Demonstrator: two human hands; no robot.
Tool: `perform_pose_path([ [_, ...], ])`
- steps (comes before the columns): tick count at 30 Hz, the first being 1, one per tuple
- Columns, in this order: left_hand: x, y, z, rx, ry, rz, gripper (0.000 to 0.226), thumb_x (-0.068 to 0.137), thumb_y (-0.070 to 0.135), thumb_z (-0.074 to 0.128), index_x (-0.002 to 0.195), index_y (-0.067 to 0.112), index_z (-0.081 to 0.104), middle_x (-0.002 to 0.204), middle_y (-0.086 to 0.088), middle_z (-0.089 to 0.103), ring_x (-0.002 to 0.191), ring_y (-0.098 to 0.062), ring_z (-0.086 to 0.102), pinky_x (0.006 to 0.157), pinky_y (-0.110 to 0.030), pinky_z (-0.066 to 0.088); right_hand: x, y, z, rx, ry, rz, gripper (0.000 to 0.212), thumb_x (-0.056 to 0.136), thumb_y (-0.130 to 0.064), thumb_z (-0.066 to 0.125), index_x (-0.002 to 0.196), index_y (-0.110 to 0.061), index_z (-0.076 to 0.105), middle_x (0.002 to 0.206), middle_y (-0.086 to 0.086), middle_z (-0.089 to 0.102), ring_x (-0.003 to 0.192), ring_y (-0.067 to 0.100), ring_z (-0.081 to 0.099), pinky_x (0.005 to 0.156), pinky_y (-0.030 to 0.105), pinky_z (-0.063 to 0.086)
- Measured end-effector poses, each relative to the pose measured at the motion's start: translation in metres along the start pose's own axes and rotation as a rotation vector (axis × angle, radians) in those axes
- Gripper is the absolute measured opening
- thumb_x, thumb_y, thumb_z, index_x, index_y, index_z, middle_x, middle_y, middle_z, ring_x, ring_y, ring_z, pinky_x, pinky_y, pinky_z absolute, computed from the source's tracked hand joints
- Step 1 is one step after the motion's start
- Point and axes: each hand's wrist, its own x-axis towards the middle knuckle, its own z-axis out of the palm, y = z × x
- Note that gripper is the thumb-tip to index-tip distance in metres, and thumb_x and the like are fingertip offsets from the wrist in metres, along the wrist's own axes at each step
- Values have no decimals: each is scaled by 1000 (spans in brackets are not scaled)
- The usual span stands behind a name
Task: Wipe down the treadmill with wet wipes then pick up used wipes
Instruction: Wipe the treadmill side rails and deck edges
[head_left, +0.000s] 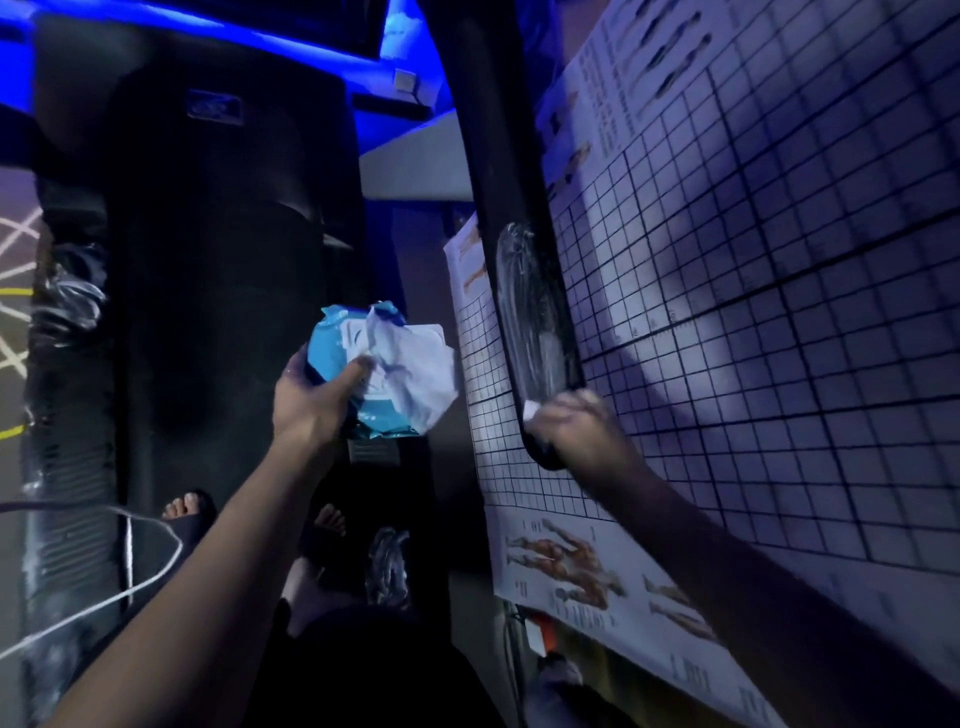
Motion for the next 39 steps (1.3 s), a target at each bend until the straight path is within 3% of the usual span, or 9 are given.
perform_pose_path([
  [5, -3, -1, -6, 7, -42, 9, 54, 82, 24, 88, 130, 22, 63, 108, -2, 78, 98, -26, 76, 89, -49, 62, -23, -10, 11, 119, 36, -158, 13, 85, -5, 76, 85, -17, 71, 79, -4, 63, 73, 16, 50, 70, 34, 40],
  [11, -14, -5, -3, -58, -64, 17, 57, 87, 13, 83, 137, 19, 58, 115, -5, 76, 102, -26, 75, 85, -39, 63, 33, 22, -39, 266, 462, 367, 22, 83, 4, 75, 100, -9, 79, 93, 8, 75, 77, 22, 67, 71, 15, 39],
  [16, -12, -2, -2, -33, -64, 16, 71, 83, 17, 87, 146, 22, 53, 115, -2, 76, 97, -22, 76, 81, -37, 63, -10, 18, -27, 306, 331, 314, 21, 92, 2, 64, 104, -8, 79, 96, 8, 73, 79, 19, 68, 72, -3, 35],
  [22, -4, 9, 7, -56, -65, 45, 70, 83, 17, 87, 144, 25, 54, 113, -1, 76, 96, -22, 76, 76, -36, 64, -12, -5, -19, 211, -36, 33, 19, 96, -33, 60, 81, -29, 72, 86, -7, 66, 79, 8, 61, 82, 42, 51],
  [27, 4, 13, 2, -101, -66, 91, 70, 83, 14, 85, 145, 25, 54, 116, -4, 76, 99, -23, 76, 79, -39, 63, 83, 20, -58, 327, 508, 276, 16, 91, 0, 67, 103, -5, 77, 99, 10, 70, 83, 16, 60, 71, 16, 43],
  [30, 5, 13, -1, -123, -65, 93, 72, 83, 12, 85, 146, 23, 52, 118, -7, 76, 101, -26, 75, 84, -42, 63, 137, 38, -77, 405, 630, 424, 18, 93, -2, 64, 106, -5, 76, 106, 14, 70, 92, 23, 63, 76, 25, 46],
  [33, 12, 13, -8, -86, -63, 87, 81, 77, 23, 92, 147, 27, 52, 115, -4, 77, 100, -27, 76, 91, -51, 61, 187, 51, -82, 279, 570, 455, 23, 93, 0, 61, 111, -4, 75, 111, 15, 68, 102, 31, 63, 88, 31, 46],
  [36, 23, 18, -14, -49, -63, 75, 99, 57, 42, 98, 146, 31, 53, 117, -1, 77, 104, -26, 75, 95, -54, 59, 214, 50, -71, 56, 372, 310, 23, 97, -2, 52, 109, 2, 70, 109, 14, 62, 95, 19, 54, 82, 14, 40],
  [39, 35, 33, -16, -50, -58, 86, 104, 52, 44, 96, 146, 29, 54, 120, -2, 76, 107, -25, 74, 98, -54, 57, 197, 31, -46, -13, 229, 199, 17, 80, 2, 73, 97, 1, 73, 106, 12, 64, 95, 20, 57, 82, 24, 52],
])
